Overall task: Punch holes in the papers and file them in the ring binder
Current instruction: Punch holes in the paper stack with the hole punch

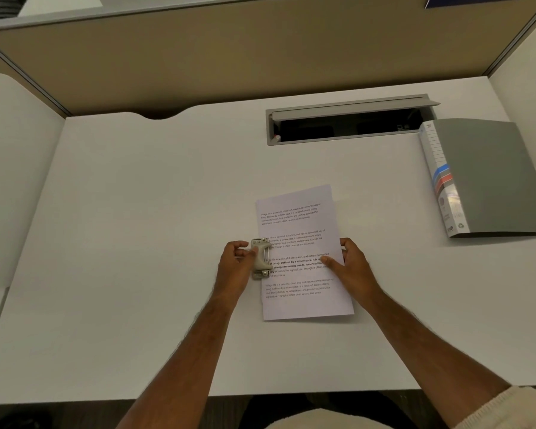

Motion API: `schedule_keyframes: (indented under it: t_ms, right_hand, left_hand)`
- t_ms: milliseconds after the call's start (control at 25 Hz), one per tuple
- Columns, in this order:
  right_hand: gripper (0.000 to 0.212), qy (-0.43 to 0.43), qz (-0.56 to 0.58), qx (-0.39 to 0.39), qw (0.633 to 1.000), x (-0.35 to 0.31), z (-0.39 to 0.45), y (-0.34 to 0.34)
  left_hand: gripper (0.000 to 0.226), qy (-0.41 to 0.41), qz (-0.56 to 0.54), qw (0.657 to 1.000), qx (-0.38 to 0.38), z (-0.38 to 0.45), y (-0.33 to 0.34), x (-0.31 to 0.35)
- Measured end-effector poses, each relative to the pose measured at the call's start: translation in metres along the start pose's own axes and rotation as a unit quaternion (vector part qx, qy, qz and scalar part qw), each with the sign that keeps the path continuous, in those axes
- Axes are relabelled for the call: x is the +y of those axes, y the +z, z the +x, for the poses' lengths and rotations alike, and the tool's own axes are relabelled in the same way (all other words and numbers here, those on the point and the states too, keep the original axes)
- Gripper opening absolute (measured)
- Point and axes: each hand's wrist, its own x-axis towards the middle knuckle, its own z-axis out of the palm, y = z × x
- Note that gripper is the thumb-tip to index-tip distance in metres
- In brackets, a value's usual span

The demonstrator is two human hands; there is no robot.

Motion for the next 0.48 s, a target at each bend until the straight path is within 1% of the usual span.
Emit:
schedule_keyframes:
  t_ms: [40,120,200,280,360,480]
  right_hand:
    - [0.039,0.001,-0.001,0.001,1.0,0.0,0.0,0.0]
    - [0.038,0.001,-0.003,0.004,1.0,0.001,0.001,0.001]
    - [0.038,0.001,-0.007,0.007,1.0,0.001,0.002,0.001]
    - [0.038,0.002,-0.008,0.008,1.0,0.002,0.003,0.002]
    - [0.038,0.003,-0.005,0.01,1.0,0.004,0.004,0.002]
    - [0.037,0.002,0.002,0.013,1.0,0.007,0.006,0.003]
  left_hand:
    - [0.02,0.008,0.01,1.0,0.01,0.005,0.0,0.001]
    - [0.018,0.042,0.063,0.996,0.044,0.02,0.002,0.003]
    - [0.021,0.079,0.14,0.984,0.081,0.033,0.008,0.006]
    - [0.025,0.096,0.212,0.967,0.102,0.04,0.019,0.011]
    - [0.026,0.105,0.247,0.956,0.123,0.044,0.028,0.014]
    - [0.018,0.119,0.263,0.945,0.151,0.046,0.035,0.013]
